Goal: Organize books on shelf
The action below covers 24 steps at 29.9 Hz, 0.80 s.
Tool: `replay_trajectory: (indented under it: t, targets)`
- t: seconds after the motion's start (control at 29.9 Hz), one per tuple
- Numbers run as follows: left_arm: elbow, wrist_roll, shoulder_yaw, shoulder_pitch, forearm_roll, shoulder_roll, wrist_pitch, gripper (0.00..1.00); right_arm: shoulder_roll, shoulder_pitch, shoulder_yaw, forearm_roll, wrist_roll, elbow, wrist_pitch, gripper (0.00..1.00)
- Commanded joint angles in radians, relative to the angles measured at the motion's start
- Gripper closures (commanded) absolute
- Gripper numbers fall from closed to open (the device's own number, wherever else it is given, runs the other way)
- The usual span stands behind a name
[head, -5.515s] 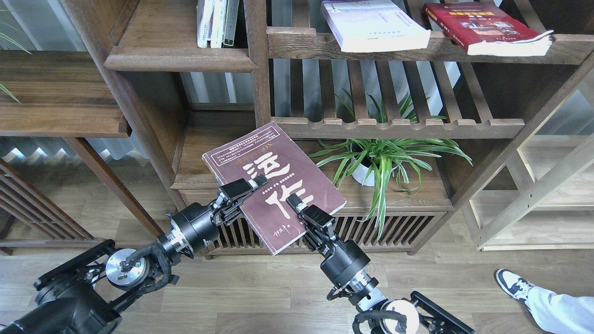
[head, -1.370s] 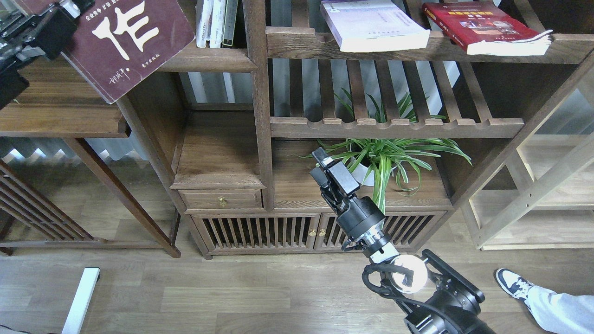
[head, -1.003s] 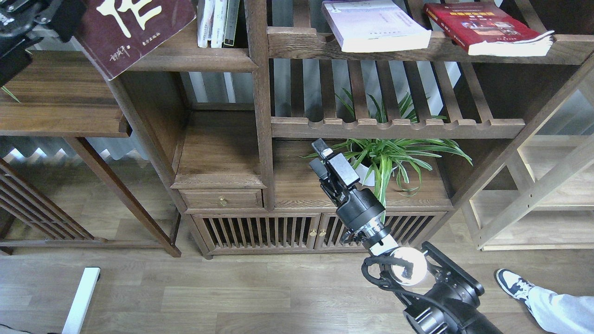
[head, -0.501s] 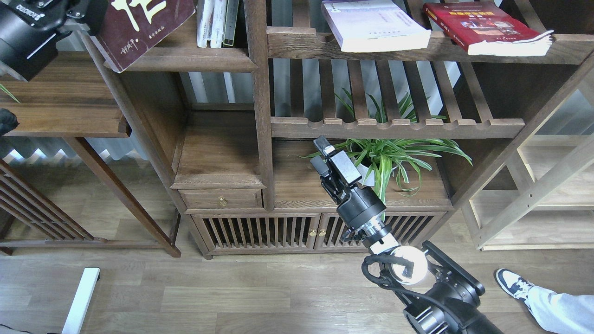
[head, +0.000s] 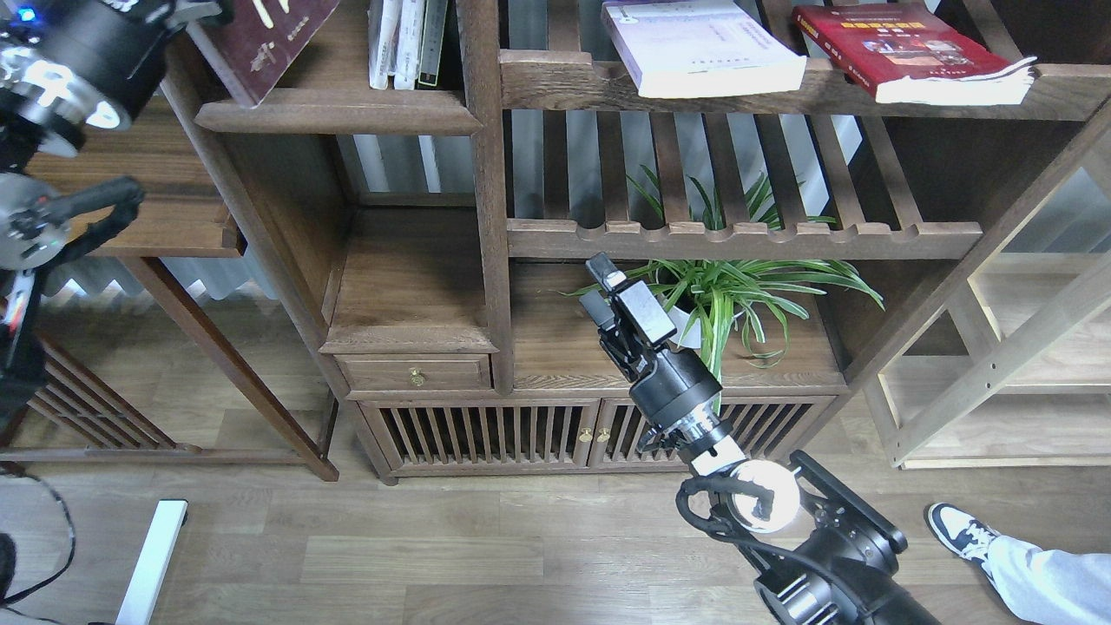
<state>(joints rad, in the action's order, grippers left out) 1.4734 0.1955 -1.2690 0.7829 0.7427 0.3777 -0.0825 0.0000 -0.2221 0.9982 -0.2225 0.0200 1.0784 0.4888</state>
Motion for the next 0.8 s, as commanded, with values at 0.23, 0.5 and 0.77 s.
replay_trajectory:
  t: [0.23,0.5,0.77]
  targets:
    - [0.004,-0.002,0.117,0.078,0.027,-0.036,-0.258,1.00,0.000,0.007,-0.001,-0.001,0.000,0.000,0.000,0.01]
    - [-0.010,-0.018,0.200,0.127,0.049,-0.095,-0.402,1.00,0.000,0.030,-0.001,-0.003,0.000,-0.002,0.000,0.01]
    - [-0.021,-0.025,0.221,0.137,0.050,-0.097,-0.406,1.00,0.000,0.036,-0.001,-0.006,0.001,-0.002,0.000,0.01]
